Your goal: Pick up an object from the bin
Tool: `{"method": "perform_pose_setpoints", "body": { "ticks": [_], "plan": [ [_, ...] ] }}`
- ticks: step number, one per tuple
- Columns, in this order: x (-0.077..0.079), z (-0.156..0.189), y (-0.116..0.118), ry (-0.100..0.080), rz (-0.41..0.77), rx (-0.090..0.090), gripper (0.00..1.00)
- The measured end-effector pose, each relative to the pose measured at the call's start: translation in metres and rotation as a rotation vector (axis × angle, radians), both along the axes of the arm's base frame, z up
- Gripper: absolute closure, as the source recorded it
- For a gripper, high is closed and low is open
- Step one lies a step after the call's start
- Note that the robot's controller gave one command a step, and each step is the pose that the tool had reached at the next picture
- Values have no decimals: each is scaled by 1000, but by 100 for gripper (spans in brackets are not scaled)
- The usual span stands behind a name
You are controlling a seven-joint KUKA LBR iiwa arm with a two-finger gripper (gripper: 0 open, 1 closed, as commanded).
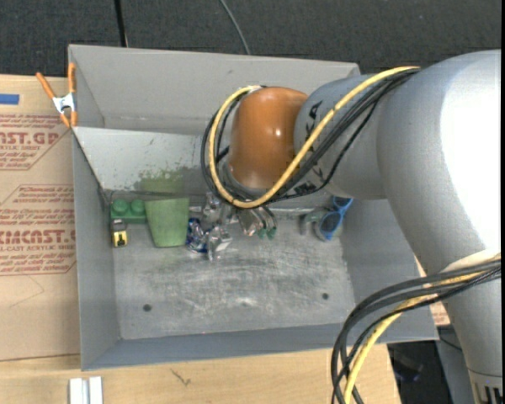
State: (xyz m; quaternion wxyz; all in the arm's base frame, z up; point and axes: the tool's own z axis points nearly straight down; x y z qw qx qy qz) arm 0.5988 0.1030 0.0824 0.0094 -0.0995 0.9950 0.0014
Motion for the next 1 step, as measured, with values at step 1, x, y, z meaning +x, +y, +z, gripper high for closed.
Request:
{"method": "perform_pose_setpoints", "body": {
  "ticks": [1],
  "plan": [
    [-20,151,5,7,179,-5,100]
  ]
}}
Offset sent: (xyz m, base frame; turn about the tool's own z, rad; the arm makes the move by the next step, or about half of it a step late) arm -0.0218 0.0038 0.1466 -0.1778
